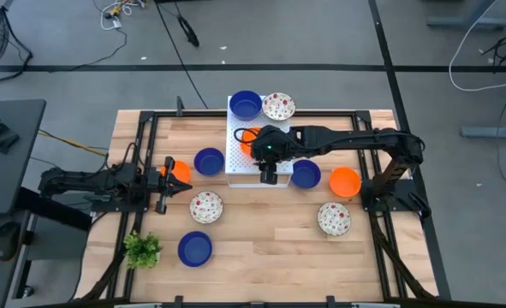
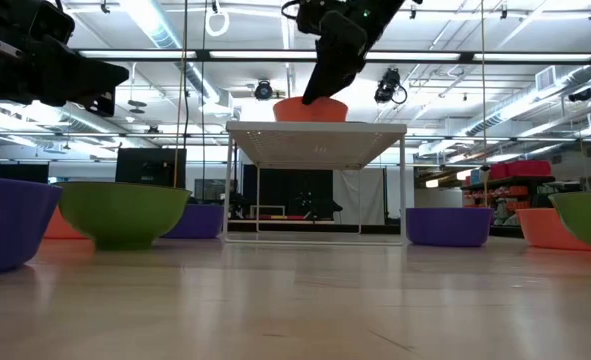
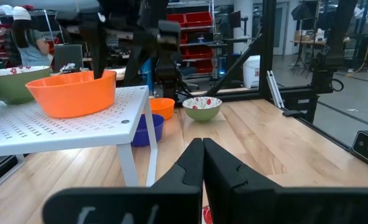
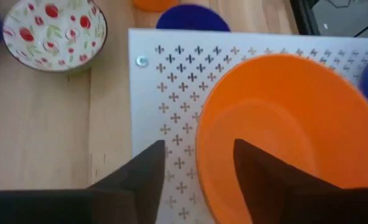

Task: Pick & Place Mini bowls
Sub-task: Stack the blue bowl on top of the other blue bowl on the shelf

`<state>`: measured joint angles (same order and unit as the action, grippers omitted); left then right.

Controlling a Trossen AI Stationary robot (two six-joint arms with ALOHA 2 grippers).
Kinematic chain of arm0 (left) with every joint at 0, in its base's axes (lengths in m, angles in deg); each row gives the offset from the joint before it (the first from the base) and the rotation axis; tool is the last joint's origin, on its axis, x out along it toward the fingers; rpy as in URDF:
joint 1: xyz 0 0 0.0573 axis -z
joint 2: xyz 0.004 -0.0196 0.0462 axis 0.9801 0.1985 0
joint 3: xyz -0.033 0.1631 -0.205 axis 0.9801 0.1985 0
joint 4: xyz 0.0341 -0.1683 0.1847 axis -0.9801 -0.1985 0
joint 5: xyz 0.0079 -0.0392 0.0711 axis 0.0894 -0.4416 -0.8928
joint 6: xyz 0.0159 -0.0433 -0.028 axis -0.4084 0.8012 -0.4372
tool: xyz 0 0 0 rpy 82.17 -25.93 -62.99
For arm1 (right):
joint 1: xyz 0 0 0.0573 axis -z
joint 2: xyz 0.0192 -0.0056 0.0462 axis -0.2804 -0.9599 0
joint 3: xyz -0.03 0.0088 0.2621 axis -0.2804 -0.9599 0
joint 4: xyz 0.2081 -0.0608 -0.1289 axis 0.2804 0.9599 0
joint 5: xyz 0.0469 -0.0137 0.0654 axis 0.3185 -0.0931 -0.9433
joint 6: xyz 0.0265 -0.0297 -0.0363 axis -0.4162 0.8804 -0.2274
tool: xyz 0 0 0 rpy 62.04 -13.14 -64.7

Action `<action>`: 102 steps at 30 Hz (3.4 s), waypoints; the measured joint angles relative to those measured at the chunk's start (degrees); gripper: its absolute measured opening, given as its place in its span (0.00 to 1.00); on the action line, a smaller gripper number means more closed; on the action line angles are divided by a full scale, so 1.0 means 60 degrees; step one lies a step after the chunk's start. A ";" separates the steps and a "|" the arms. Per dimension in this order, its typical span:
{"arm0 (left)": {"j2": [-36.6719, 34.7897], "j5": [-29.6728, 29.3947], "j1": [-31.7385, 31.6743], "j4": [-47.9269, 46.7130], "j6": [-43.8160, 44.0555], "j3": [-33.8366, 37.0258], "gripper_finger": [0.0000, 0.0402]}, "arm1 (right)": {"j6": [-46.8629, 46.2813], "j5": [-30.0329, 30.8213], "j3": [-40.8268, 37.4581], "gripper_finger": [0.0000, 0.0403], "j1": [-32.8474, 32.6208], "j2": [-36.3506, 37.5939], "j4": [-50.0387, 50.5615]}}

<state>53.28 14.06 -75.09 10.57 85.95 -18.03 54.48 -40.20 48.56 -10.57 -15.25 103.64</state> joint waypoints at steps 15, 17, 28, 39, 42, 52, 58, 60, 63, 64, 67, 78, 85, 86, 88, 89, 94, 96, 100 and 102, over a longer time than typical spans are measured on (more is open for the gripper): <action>0.0000 -0.0004 -0.0003 0.0002 0.0000 0.0000 0.01 | -0.1659 0.0005 0.0015 0.55 -0.1690 0.2235 0.0494; -0.0003 0.0000 0.0001 -0.0001 0.0000 0.0000 0.01 | -0.1958 0.0007 0.0014 0.54 -0.2316 0.2292 0.0681; -0.0001 -0.0002 0.0000 -0.0001 -0.0001 0.0000 0.01 | -0.4183 0.1222 -0.1813 0.51 -0.5749 0.2283 0.0748; 0.0000 -0.0003 0.0000 0.0002 -0.0001 0.0000 0.01 | -0.7768 0.2206 -0.4593 0.43 -0.6765 0.2283 0.1982; 0.0000 0.0000 0.0000 -0.0001 0.0000 0.0000 0.01 | -0.7710 0.2197 -0.5436 0.41 -0.6200 0.2283 0.2331; -0.0002 0.0000 -0.0001 0.0002 -0.0002 0.0000 0.01 | -0.5137 0.2208 -0.6809 0.39 -0.3458 0.2279 0.1379; 0.0000 0.0000 -0.0003 0.0002 -0.0004 0.0000 0.01 | -0.4074 0.1756 -0.6273 0.39 -0.3304 0.2339 0.1393; 0.0000 -0.0003 0.0001 0.0001 -0.0003 0.0000 0.01 | -0.3707 0.1964 -0.6185 0.39 -0.3261 0.2407 0.1358; -0.0002 0.0000 -0.0001 0.0001 -0.0001 0.0001 0.01 | -0.3328 0.2190 -0.6242 0.39 -0.3019 0.2439 0.1291; -0.0004 -0.0002 0.0001 0.0002 -0.0002 0.0000 0.01 | -0.3247 0.2230 -0.6320 0.39 -0.2901 0.2443 0.1276; -0.0004 -0.0003 -0.0003 0.0005 -0.0003 0.0000 0.01 | -0.2766 0.2259 -0.6632 0.39 -0.2540 0.2443 0.0977; -0.0004 0.0000 0.0000 0.0002 0.0000 0.0000 0.01 | -0.2069 0.1968 -0.7775 0.28 -0.2043 0.2443 -0.0439; -0.0004 0.0000 -0.0001 0.0007 0.0000 0.0000 0.01 | -0.2596 0.1011 -0.7606 0.03 -0.2238 0.2554 0.0105; 0.0000 0.0000 0.0001 0.0028 0.0002 0.0000 0.01 | -0.2786 0.0959 -0.7444 0.04 -0.2362 0.2595 0.0271; -0.0004 0.0028 -0.0002 0.0188 0.0408 0.0000 0.01 | -0.3060 0.0752 -0.7029 0.04 -0.2658 0.2709 0.0716; -0.0001 0.0090 -0.0003 0.0286 0.0905 0.0000 0.01 | -0.3093 0.0653 -0.6790 0.04 -0.2831 0.2747 0.0918; -0.0004 0.0173 -0.0003 0.1343 0.3079 0.0000 0.01 | -0.3323 0.0105 -0.5359 0.02 -0.3743 0.2840 0.1498; -0.0002 0.0507 0.0002 0.1759 0.3203 0.0000 0.01 | -0.3421 -0.0179 -0.4783 0.02 -0.4133 0.2840 0.1434; 0.0501 0.0847 0.0317 0.2767 0.2952 0.0000 0.01 | -0.2884 -0.0670 -0.4011 0.01 -0.4951 0.2840 0.0073; 0.1015 0.0823 0.0619 0.3269 0.2671 -0.0076 0.01 | -0.2208 -0.0840 -0.3857 0.01 -0.5281 0.2840 -0.1033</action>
<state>59.37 19.00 -71.38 30.18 101.98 -18.48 41.23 -45.24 25.41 -42.26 1.79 97.44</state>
